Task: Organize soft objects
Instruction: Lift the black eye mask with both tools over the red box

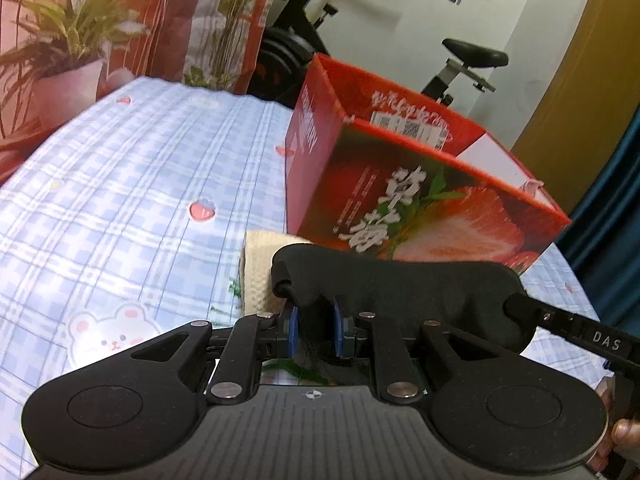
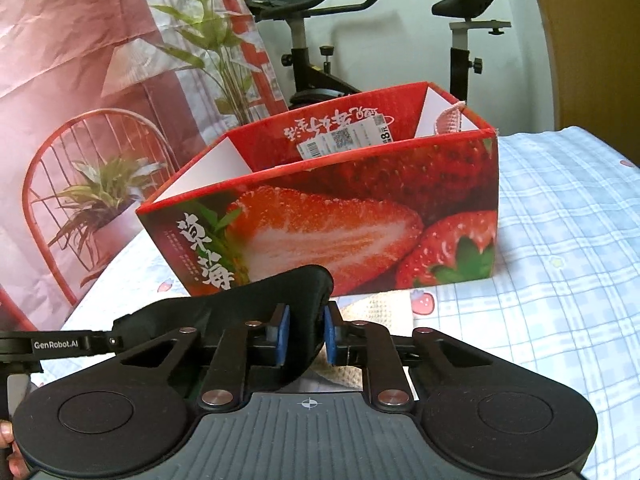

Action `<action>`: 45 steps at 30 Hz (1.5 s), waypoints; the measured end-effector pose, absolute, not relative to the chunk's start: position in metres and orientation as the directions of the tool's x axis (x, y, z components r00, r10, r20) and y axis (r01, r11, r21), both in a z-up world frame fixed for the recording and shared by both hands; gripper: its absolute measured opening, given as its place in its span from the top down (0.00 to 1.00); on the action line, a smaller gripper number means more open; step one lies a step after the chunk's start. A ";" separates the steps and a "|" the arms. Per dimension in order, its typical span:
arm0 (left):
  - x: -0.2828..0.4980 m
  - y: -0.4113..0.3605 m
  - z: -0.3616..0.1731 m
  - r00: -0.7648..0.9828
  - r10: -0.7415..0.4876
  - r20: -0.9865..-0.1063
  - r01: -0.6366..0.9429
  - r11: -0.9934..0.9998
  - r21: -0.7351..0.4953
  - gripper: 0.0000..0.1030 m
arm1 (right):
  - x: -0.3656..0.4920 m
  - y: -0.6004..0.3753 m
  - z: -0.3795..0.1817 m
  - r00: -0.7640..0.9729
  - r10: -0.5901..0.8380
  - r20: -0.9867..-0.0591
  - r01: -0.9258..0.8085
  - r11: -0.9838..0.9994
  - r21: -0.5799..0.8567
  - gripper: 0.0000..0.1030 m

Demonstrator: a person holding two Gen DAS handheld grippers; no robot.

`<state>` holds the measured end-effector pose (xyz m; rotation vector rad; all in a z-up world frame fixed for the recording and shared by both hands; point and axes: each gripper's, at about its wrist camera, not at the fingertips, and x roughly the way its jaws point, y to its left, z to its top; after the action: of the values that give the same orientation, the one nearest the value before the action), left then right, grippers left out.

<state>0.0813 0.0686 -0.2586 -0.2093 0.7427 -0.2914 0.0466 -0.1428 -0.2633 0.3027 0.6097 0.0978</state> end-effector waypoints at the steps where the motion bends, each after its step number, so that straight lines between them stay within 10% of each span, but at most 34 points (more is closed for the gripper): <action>1: 0.080 0.068 -0.255 0.706 -0.334 -0.625 0.190 0.939 -0.287 0.82 | 0.047 -0.143 -0.263 0.818 0.183 -0.545 -0.004 0.950 0.313 0.85; 45: 0.058 0.058 -0.224 0.755 -0.367 -0.544 0.263 0.928 -0.263 0.90 | 0.030 -0.138 -0.225 0.850 0.221 -0.479 -0.074 0.949 0.307 0.87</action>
<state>0.0576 0.0578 -0.2242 -0.1747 0.6279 -0.3454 0.0295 -0.1382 -0.2253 0.2845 0.5348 0.1578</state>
